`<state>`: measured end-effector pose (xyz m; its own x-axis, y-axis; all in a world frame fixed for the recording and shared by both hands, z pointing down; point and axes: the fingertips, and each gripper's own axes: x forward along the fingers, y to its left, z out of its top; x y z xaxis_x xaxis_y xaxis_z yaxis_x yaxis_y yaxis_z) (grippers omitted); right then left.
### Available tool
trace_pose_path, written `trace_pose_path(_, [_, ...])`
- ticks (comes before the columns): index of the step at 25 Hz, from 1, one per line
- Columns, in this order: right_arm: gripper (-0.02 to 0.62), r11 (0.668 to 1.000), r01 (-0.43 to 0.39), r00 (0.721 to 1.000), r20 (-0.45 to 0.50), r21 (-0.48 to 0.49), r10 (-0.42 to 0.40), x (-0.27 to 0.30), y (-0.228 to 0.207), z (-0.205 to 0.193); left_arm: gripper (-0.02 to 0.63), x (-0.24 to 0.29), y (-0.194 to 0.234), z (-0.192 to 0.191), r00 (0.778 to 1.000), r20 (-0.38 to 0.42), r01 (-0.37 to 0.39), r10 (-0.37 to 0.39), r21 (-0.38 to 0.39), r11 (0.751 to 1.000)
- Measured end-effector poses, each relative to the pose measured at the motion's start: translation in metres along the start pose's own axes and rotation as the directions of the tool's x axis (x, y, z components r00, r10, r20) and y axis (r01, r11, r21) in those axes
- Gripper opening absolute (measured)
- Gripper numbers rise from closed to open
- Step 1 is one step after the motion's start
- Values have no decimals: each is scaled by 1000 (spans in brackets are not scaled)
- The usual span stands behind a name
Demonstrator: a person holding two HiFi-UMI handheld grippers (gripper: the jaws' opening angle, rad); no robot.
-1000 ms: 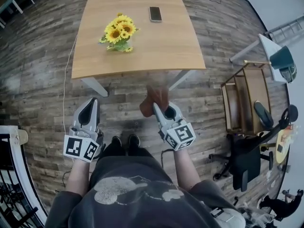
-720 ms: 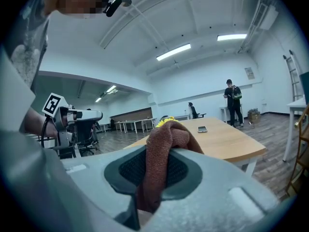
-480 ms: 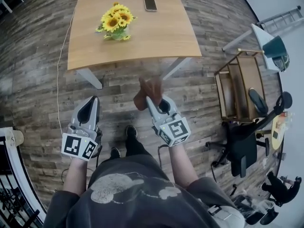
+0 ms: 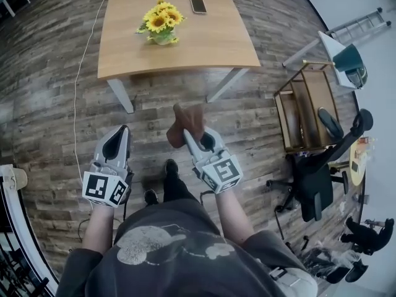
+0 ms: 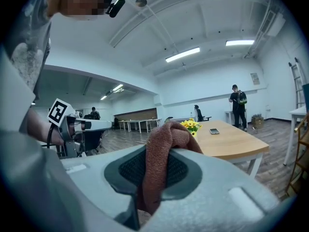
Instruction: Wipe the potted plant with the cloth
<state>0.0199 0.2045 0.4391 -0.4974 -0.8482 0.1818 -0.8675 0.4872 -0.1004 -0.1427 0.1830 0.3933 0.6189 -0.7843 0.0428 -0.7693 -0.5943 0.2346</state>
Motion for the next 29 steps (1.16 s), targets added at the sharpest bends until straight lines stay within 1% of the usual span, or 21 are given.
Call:
trace_pose_path(5, [54,1000,9,1000,7,-3,-9,-16,34,-2,18,-35,-7,-1,1000,-3,26,-26,-3,1000])
trace_pose_path(10, [54,999,31,999,-11,-21,-31,-37,55,-10,18,-62,-12,-13,999,-2,37,-37,-3,999])
trace_pose_path(22, [54,992,128,992,10,-2,-128,-88,72,-17,18,-96,-42,-21,995,-8,103,-103,19,994])
trace_pose_path(29, [54,988,152,988,5,-1,-152,-106,80,-26,18,-104,-49,-27,993,-19,115,-115,20,993])
